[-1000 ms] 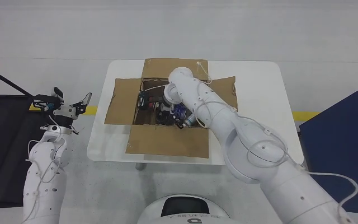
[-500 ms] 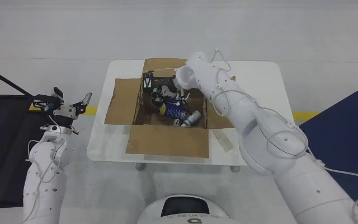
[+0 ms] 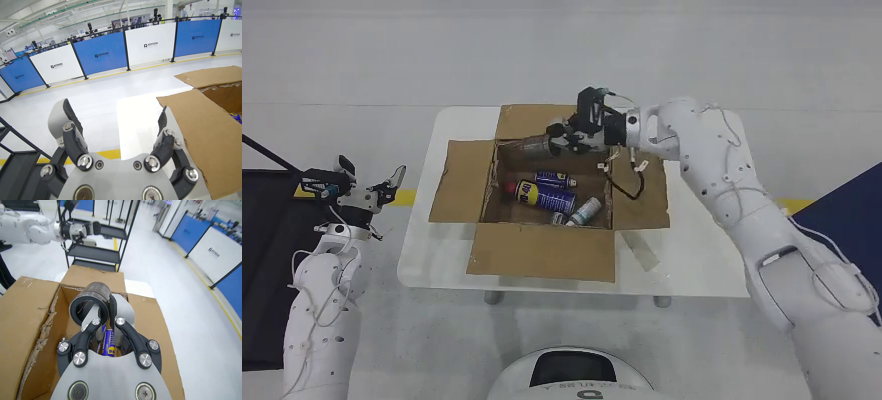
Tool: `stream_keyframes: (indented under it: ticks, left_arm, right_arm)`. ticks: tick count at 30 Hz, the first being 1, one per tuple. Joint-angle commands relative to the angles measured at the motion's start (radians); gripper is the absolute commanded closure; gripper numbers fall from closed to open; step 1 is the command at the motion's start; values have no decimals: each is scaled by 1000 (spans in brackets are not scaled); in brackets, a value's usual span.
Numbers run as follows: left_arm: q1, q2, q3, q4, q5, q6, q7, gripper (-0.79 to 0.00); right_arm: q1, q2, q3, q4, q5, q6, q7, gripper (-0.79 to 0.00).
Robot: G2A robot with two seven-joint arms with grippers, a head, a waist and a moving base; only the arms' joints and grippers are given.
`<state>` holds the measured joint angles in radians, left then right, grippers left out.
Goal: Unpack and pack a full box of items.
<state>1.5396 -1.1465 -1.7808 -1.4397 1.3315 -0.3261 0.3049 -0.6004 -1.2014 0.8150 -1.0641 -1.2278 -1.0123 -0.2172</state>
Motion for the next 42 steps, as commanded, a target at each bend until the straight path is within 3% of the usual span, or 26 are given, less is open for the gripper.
stream_keyframes:
  ticks: [1, 4, 15, 29, 36, 42]
  left_arm:
    - [0, 0, 0, 0, 0, 0, 0, -785]
    - [0, 0, 0, 0, 0, 0, 0, -785]
    - [0, 0, 0, 0, 0, 0, 0, -785]
    - [0, 0, 0, 0, 0, 0, 0, -785]
    - [0, 0, 0, 0, 0, 0, 0, -785]
    - [0, 0, 0, 0, 0, 0, 0, -785]
  right_arm:
    - [-132, 65, 138, -163, 10, 0, 14, 0]
    - [-251, 112, 234, -303, 56, 0, 54, 0]
    - [-262, 113, 243, -302, 85, 9, 44, 0]
    - [-437, 207, 658, -98, 222, 24, 57, 0]
    - [-497, 243, 790, -30, 239, 141, 291, 0]
    - [-515, 265, 844, -25, 277, 292, 612, 0]
